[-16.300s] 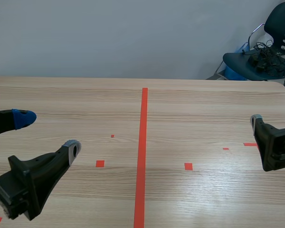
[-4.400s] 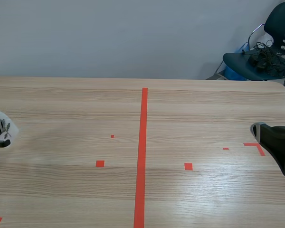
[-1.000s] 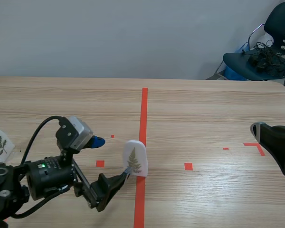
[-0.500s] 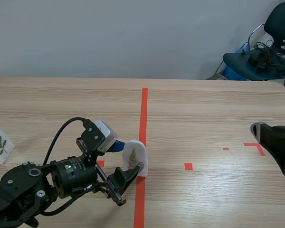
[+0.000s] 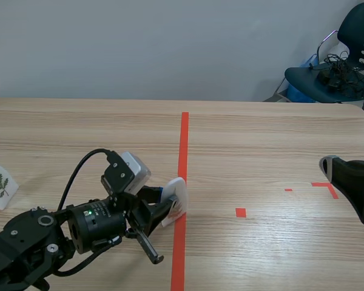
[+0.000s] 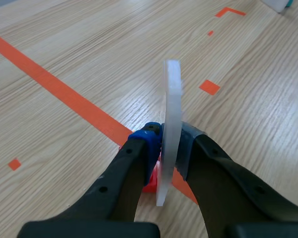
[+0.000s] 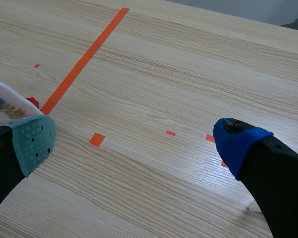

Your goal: Do the leaf sorting experiment

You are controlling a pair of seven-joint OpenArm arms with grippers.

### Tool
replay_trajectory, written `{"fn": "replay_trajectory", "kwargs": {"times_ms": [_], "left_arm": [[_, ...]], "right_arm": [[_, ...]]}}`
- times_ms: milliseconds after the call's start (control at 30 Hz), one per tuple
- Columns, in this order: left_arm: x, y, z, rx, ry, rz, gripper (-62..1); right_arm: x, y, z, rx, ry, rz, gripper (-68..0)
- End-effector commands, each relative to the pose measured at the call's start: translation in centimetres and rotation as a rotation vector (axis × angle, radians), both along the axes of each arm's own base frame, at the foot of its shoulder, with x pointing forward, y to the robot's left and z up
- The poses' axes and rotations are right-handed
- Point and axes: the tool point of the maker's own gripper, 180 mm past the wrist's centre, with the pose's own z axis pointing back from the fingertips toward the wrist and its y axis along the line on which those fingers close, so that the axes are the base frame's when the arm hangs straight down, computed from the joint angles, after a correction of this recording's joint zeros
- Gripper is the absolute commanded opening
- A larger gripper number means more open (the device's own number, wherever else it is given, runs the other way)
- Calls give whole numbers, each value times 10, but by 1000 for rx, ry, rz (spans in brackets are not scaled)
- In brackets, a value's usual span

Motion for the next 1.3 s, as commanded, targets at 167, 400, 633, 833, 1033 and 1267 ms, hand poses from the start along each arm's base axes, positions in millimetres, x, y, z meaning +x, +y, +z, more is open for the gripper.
{"fn": "replay_trajectory", "kwargs": {"times_ms": [167,400,633,833,1033,1267], "left_arm": [[1,0,30,-90,-32,32,-568],[7,52,70,-170,-26,229,-568],[26,163,70,-158,-41,623,-568],[31,226,56,-128,-30,819,-568],[40,261,41,-81,-24,909,-568],[43,277,31,-62,-12,955,-537]], "right_arm": [[5,-2,9,3,-33,-1,4],[5,-2,9,3,-33,-1,4],[5,-2,9,3,-33,-1,4],[5,-2,9,3,-34,-1,4],[5,-2,9,3,-33,-1,4],[5,-2,9,3,-33,-1,4]]}}
